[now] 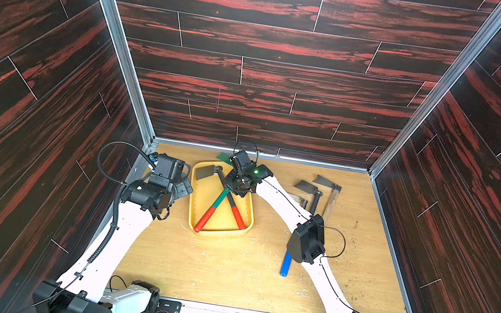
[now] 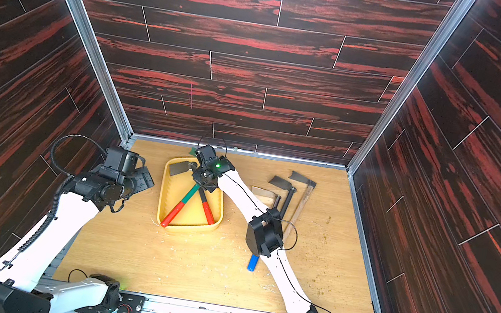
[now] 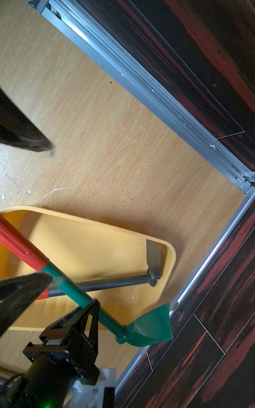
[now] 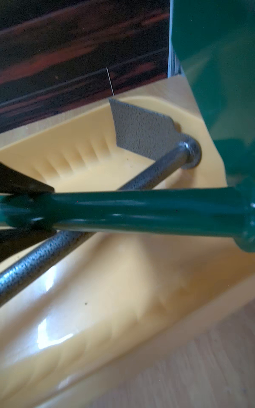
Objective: Put the small hoe into the storage box
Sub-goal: Place the hoe in the storage box.
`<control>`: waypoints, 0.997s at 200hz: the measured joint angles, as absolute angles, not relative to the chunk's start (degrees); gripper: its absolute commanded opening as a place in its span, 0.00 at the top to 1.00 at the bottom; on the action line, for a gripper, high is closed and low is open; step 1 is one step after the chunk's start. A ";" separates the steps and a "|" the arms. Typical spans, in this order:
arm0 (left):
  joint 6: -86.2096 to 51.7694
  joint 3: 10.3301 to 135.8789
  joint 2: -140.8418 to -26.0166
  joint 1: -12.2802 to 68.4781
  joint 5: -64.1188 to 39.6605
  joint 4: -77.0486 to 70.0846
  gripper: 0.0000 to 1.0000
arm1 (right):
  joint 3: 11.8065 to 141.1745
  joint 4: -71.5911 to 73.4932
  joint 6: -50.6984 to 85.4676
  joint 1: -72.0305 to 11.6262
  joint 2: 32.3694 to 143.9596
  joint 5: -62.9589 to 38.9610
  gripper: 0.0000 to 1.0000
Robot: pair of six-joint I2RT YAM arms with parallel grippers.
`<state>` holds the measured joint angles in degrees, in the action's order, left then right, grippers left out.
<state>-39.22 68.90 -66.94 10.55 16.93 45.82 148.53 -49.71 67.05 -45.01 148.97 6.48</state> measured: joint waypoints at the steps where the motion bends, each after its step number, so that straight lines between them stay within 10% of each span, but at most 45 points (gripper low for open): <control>1: -39.22 68.90 -66.94 10.55 16.93 45.82 0.11 | 148.53 -49.74 67.05 -45.01 148.97 6.50 0.98; 199: -39.20 68.90 -66.94 10.55 16.49 45.82 0.11 | 147.89 -47.09 71.85 -44.71 151.96 6.81 0.94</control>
